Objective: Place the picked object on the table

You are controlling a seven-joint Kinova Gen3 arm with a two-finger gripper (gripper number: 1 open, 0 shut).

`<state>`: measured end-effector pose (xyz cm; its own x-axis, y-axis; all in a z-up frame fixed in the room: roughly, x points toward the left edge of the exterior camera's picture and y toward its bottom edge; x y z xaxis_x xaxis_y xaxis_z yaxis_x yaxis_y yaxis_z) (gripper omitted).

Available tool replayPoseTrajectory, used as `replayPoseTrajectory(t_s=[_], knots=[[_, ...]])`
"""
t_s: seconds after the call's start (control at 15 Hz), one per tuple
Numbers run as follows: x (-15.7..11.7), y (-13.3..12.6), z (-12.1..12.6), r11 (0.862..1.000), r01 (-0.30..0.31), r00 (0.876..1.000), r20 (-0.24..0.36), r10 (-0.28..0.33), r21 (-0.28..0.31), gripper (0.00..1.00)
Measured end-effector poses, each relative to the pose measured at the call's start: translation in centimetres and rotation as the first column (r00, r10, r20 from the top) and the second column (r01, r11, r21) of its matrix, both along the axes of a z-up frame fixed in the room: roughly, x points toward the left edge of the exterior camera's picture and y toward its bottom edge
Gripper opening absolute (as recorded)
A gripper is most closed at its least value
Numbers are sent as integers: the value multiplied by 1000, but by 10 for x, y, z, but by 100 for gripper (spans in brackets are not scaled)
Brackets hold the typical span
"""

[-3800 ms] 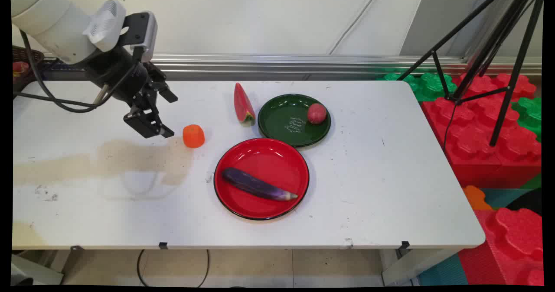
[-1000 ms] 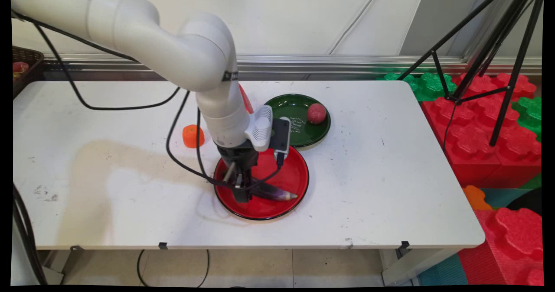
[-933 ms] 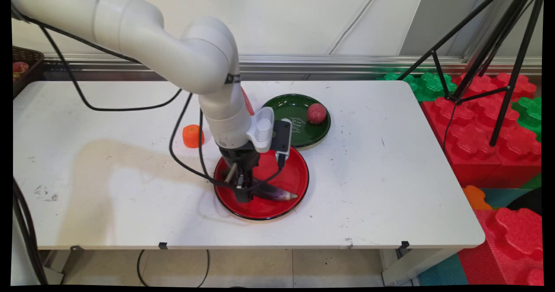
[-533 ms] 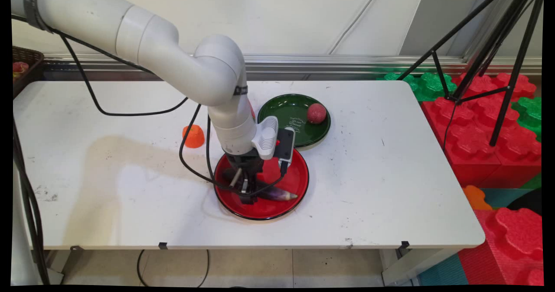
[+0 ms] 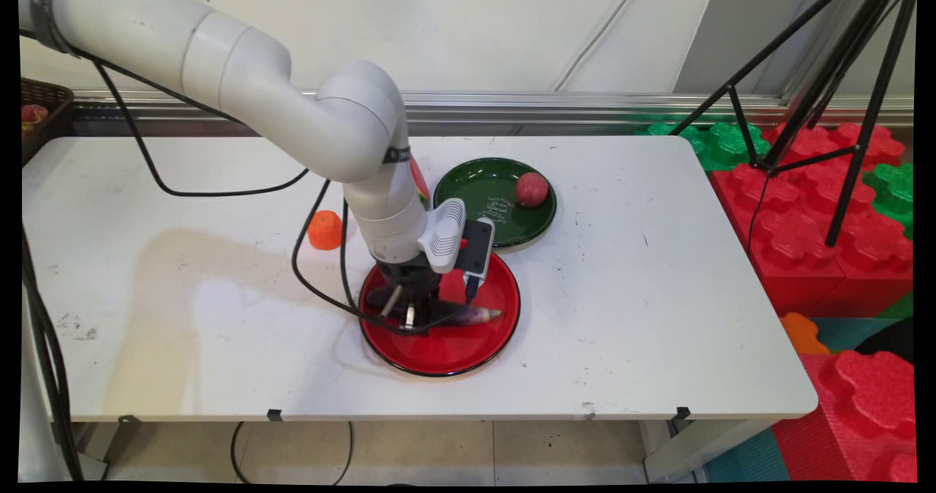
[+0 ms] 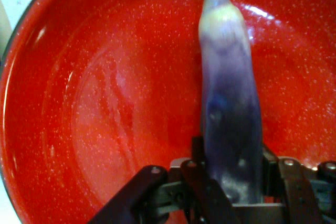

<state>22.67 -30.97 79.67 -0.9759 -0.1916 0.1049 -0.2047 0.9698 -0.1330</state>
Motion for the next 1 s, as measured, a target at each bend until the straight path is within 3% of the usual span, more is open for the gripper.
replayPoseTrajectory(t_s=[0.53, 1.0], knots=[[16, 15, 36, 999, 17, 1000, -7, -17, -38, 0], [41, 28, 106, 996, -3, 999, -49, -2, -90, 0]])
